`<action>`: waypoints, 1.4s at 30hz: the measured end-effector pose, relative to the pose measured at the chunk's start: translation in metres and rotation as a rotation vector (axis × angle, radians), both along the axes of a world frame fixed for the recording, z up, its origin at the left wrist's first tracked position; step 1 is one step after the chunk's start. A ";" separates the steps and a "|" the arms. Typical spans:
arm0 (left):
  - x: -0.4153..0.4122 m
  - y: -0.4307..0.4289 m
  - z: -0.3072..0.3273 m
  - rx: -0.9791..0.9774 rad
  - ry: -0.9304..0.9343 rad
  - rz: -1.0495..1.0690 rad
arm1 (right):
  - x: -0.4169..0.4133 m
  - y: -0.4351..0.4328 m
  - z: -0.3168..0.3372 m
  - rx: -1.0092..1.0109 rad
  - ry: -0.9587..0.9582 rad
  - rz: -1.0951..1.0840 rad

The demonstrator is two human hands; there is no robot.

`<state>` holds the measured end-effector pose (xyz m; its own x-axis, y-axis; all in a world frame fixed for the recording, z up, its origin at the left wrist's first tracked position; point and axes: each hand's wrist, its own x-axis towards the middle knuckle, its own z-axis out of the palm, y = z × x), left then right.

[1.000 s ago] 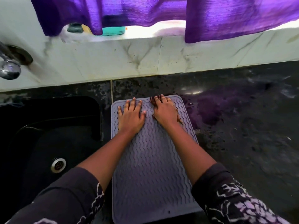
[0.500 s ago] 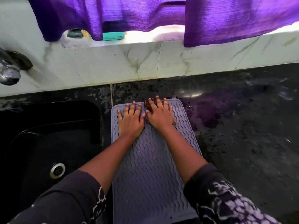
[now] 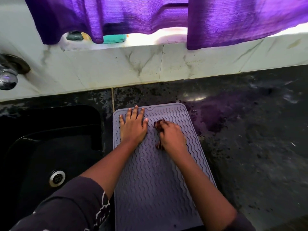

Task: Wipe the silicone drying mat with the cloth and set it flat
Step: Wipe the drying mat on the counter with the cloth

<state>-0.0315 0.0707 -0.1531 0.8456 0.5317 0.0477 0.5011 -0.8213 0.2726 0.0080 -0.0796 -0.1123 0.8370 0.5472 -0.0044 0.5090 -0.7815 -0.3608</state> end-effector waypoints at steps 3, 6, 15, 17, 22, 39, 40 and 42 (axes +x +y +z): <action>0.000 0.000 0.000 0.002 0.001 0.003 | 0.032 0.023 0.007 0.056 -0.069 -0.093; 0.000 -0.001 0.001 0.003 0.003 0.006 | 0.049 0.041 0.004 -0.132 -0.007 -0.024; 0.001 -0.001 -0.001 0.007 -0.003 0.010 | -0.008 -0.012 -0.001 -0.244 -0.048 0.019; 0.001 0.000 -0.002 0.006 -0.005 0.011 | -0.018 -0.026 0.001 -0.240 -0.028 0.040; 0.001 0.000 -0.002 0.005 -0.012 0.008 | 0.012 -0.004 0.014 0.034 -0.016 -0.035; 0.001 -0.001 0.002 0.009 0.003 0.008 | -0.036 -0.033 0.008 -0.231 0.043 0.034; 0.001 -0.001 0.003 0.011 0.006 0.007 | -0.031 -0.028 0.012 -0.176 0.068 0.002; 0.000 -0.002 0.004 0.006 0.010 0.007 | -0.018 -0.014 0.016 -0.062 0.057 -0.067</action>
<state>-0.0311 0.0689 -0.1495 0.8424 0.5371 0.0425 0.5094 -0.8197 0.2621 -0.0097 -0.0940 -0.0959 0.8691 0.4872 -0.0850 0.4350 -0.8348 -0.3375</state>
